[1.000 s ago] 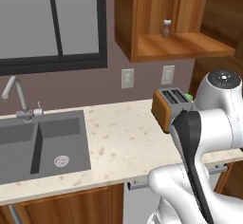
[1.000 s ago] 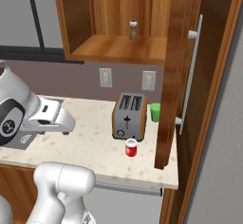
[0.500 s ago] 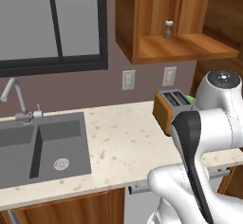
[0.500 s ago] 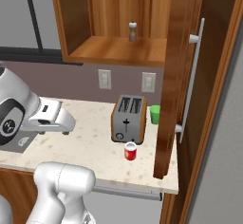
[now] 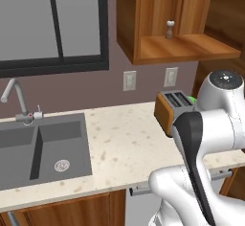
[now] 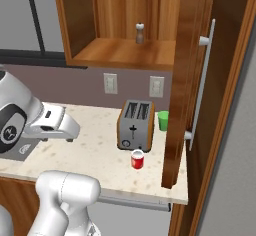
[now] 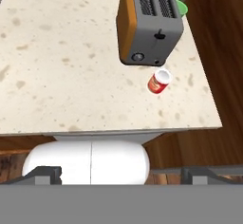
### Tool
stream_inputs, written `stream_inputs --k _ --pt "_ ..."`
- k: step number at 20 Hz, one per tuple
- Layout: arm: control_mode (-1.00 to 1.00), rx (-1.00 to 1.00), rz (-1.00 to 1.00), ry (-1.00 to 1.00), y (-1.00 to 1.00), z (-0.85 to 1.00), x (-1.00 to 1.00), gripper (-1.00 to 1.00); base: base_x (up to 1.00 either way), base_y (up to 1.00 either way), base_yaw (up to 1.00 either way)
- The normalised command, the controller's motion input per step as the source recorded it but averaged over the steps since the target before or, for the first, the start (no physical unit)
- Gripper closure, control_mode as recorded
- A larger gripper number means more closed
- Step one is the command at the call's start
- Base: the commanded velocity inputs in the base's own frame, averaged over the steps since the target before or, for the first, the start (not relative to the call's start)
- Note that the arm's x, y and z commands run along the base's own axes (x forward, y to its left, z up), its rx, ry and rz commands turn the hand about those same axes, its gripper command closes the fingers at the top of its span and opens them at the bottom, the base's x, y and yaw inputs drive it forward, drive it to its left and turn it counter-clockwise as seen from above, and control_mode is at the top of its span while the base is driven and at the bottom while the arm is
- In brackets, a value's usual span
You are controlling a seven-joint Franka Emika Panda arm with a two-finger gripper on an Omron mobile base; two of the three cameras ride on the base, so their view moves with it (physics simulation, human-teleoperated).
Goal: Pick the yogurt and canned food from the counter and place them in the cabinets closest to them.
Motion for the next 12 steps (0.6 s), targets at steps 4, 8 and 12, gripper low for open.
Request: stream_inputs --k 4,8,12 --pt "-1.00 0.00 0.00 0.00 -0.29 -0.02 0.02 -1.00 0.00 0.00 0.00" --pt "-1.00 0.00 0.00 0.00 -0.30 -0.07 0.01 -1.00 0.00 0.00 0.00" --pt "-1.00 0.00 0.01 0.00 -0.29 -0.13 0.00 -1.00 0.00 0.00 0.00"
